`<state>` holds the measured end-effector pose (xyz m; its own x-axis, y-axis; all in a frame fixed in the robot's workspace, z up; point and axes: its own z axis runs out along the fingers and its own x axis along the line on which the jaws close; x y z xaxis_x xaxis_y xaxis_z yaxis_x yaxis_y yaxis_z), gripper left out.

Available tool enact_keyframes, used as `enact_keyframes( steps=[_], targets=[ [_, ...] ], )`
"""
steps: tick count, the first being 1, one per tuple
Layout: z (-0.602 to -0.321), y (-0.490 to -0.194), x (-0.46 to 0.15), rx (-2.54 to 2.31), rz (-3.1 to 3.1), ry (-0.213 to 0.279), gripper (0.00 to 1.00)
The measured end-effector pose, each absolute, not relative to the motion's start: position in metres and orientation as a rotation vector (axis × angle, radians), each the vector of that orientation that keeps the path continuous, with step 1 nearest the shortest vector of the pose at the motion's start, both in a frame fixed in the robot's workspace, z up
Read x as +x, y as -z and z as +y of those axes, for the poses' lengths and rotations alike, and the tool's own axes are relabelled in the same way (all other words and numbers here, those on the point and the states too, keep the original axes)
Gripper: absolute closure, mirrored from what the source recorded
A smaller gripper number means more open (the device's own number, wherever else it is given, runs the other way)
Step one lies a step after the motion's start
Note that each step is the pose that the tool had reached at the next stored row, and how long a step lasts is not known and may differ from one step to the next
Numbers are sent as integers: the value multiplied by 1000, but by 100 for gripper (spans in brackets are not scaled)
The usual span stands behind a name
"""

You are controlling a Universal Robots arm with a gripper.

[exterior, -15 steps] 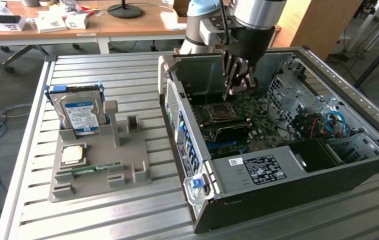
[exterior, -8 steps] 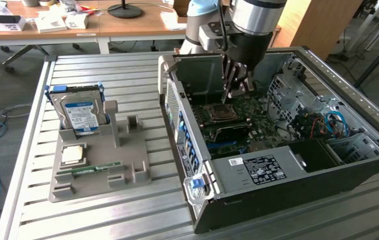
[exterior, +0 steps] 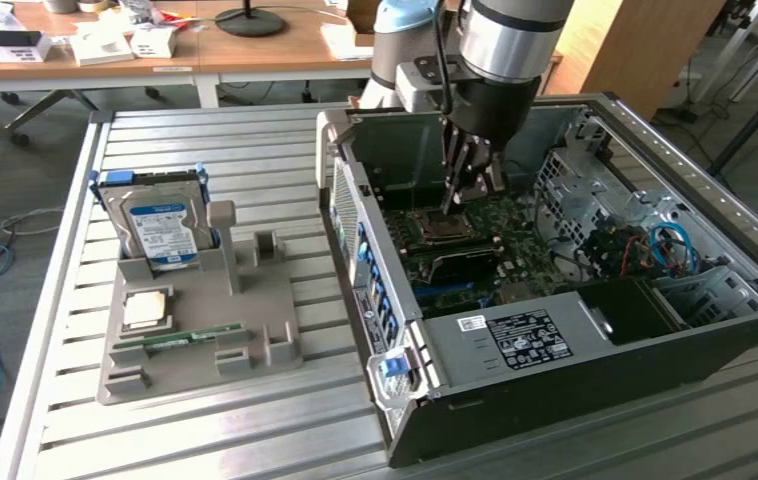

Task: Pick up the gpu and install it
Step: 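Press down on the gpu until it lock into place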

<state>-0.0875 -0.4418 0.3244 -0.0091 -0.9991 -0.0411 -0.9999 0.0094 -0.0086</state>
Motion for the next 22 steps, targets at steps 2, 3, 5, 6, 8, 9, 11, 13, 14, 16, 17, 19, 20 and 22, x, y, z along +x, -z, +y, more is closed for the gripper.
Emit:
enact_keyframes(
  steps=[2,3,5,6,8,9,11,13,14,16,17,19,20,22],
  targets=[
    [-442,-322,-88,-2186,2206,-35,89],
    [-442,-321,-88,-2186,2206,-35,89],
    [-442,-320,-88,-2186,2207,-35,89],
    [-442,-320,-88,-2187,2207,-35,89],
    [-442,-320,-88,-2186,2206,-35,89],
    [-442,-320,-88,-2186,2207,-35,89],
    [-442,-320,-88,-2186,2206,-35,89],
    [-442,-320,-88,-2186,2206,-35,89],
    [-442,-320,-88,-2186,2207,-35,89],
    [-442,-320,-88,-2186,2207,-35,89],
    [-442,-320,-88,-2186,2207,-35,89],
    [-442,-319,-87,-2186,2206,-36,89],
    [-442,-318,-87,-2186,2206,-36,89],
    [-442,-316,-88,-2186,2206,-36,89]
  ],
)
